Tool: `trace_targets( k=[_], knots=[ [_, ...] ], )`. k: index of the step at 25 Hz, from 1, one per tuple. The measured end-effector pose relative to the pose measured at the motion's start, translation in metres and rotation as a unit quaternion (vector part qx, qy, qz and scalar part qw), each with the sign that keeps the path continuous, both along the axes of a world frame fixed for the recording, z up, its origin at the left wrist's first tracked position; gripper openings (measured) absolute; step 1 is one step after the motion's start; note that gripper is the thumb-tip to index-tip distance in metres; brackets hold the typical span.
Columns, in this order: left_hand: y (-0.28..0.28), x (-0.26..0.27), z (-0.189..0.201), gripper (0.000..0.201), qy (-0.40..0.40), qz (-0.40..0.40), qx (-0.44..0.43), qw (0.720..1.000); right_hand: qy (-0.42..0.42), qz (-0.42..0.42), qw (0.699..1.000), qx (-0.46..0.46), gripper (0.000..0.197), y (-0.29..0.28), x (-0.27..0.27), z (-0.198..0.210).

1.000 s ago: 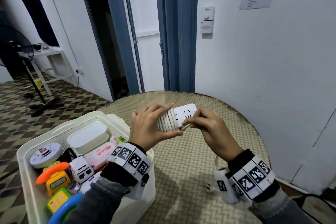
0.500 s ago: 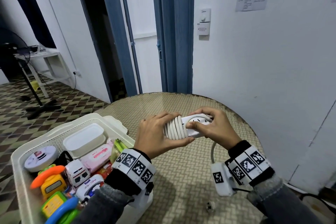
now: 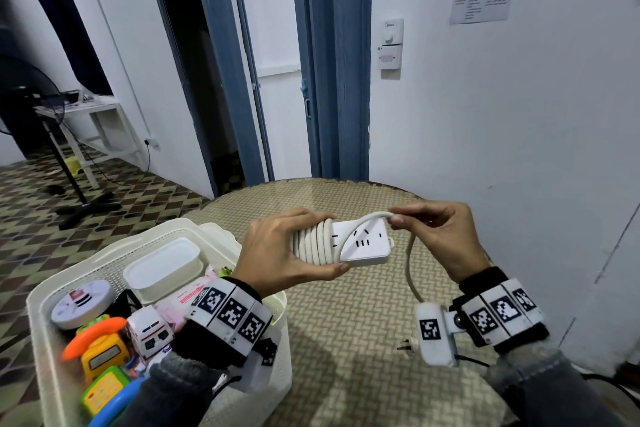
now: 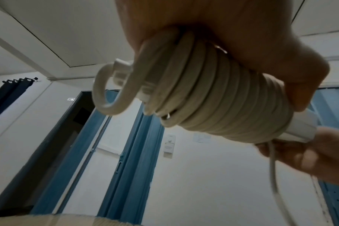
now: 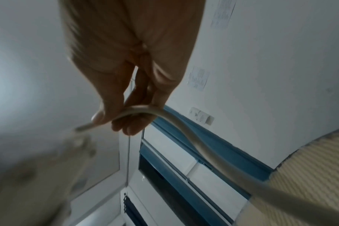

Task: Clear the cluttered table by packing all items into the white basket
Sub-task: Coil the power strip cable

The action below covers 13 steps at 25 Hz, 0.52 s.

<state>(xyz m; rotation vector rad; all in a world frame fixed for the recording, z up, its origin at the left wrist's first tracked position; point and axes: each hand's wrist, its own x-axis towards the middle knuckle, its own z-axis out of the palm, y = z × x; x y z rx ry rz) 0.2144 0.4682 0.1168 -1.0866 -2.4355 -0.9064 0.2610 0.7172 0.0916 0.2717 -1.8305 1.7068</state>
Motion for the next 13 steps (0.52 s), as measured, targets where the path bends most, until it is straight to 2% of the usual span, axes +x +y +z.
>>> trace_targets(
  k=[2,4,6,7,8,9,13],
  knots=[
    [0.004,0.007,0.007,0.072,-0.009,-0.029,0.025,0.999,0.012,-0.013,1.000,0.005,0.020,-0.013,-0.008,-0.006],
    [0.010,0.013,0.010,0.076,-0.004,-0.040,0.036,0.999,0.000,0.022,0.999,-0.037,0.010,-0.028,-0.013,-0.018],
    [0.014,0.015,0.007,0.077,-0.004,-0.038,0.059,0.998,-0.047,0.096,0.988,-0.112,0.048,-0.045,-0.013,-0.034],
    [0.016,0.015,0.005,0.077,-0.015,-0.035,0.084,0.996,-0.077,0.128,0.982,-0.118,0.063,-0.054,-0.013,-0.045],
    [0.017,0.014,0.004,0.076,-0.026,-0.031,0.106,0.994,-0.110,0.145,0.978,-0.101,0.065,-0.062,-0.011,-0.055],
    [0.018,0.013,0.002,0.076,-0.030,-0.023,0.118,0.992,-0.133,0.153,0.977,-0.073,0.057,-0.068,-0.007,-0.065],
    [0.014,0.007,-0.005,0.071,-0.015,0.041,0.100,0.994,-0.147,0.051,0.985,0.074,0.046,-0.075,0.005,-0.079]
  ],
)
